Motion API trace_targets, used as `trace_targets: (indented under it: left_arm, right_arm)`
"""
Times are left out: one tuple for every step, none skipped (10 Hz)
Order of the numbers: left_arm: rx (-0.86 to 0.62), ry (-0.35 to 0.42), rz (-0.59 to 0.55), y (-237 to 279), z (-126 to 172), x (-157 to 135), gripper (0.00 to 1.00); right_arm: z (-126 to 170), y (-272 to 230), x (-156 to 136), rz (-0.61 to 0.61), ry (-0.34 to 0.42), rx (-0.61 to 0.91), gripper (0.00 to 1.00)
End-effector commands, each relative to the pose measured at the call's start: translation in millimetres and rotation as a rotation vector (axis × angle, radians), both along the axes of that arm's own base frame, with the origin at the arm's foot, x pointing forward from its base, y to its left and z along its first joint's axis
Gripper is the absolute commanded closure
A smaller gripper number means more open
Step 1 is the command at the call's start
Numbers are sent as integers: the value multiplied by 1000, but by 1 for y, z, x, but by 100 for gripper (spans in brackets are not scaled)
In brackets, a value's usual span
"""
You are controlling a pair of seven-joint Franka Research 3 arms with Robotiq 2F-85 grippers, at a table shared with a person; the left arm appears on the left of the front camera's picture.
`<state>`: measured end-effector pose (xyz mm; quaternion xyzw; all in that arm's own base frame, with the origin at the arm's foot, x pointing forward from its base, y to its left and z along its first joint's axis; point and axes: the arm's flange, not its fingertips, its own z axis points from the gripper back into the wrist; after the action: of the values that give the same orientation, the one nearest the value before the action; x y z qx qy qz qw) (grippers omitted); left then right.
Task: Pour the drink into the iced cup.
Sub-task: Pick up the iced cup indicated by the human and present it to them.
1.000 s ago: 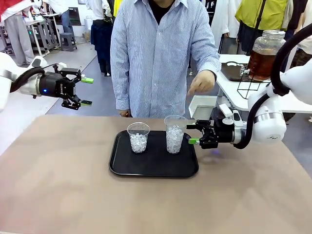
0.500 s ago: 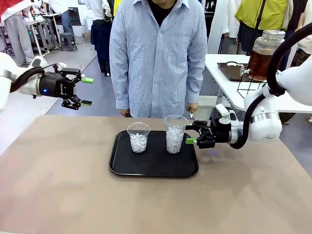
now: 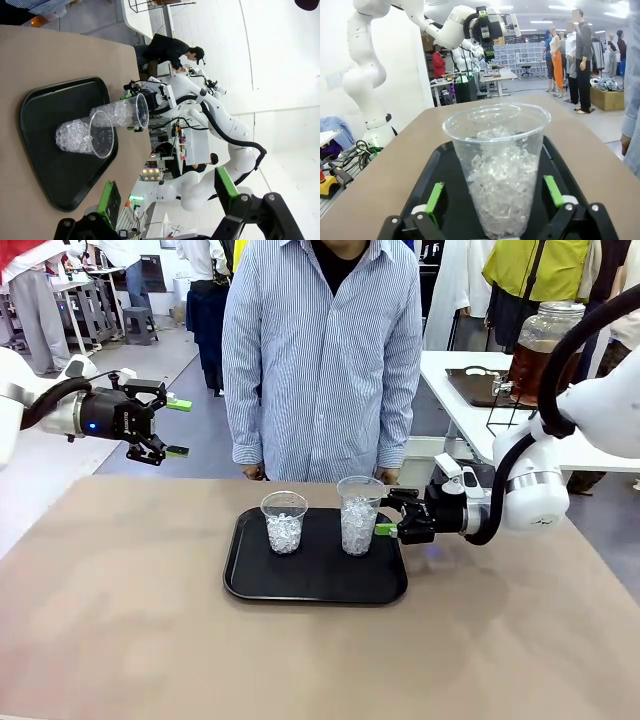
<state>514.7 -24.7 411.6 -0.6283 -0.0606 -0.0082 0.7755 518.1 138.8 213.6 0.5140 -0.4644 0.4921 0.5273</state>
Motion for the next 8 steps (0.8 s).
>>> trace_targets:
  left_arm:
    - [1, -3, 5, 0, 1, -1, 0]
    - [1, -3, 5, 0, 1, -1, 0]
    - [1, -3, 5, 0, 1, -1, 0]
    - [1, -3, 5, 0, 1, -1, 0]
    - [1, -3, 5, 0, 1, -1, 0]
    - [1, -3, 5, 0, 1, -1, 0]
    - [1, -3, 5, 0, 1, -1, 0]
    - [1, -3, 5, 0, 1, -1, 0]
  right_arm:
    - [1, 14, 10, -19, 18, -4, 0]
    - [0, 18, 11, -23, 18, -9, 0]
    - [-1, 22, 11, -25, 17, -13, 0]
    - [-2, 26, 11, -28, 22, -11, 0]
    - [-2, 30, 12, -29, 21, -11, 0]
    - [-2, 34, 11, -28, 22, -6, 0]
    - [-2, 38, 11, -31, 24, -4, 0]
    - [-3, 43, 11, -37, 19, -8, 0]
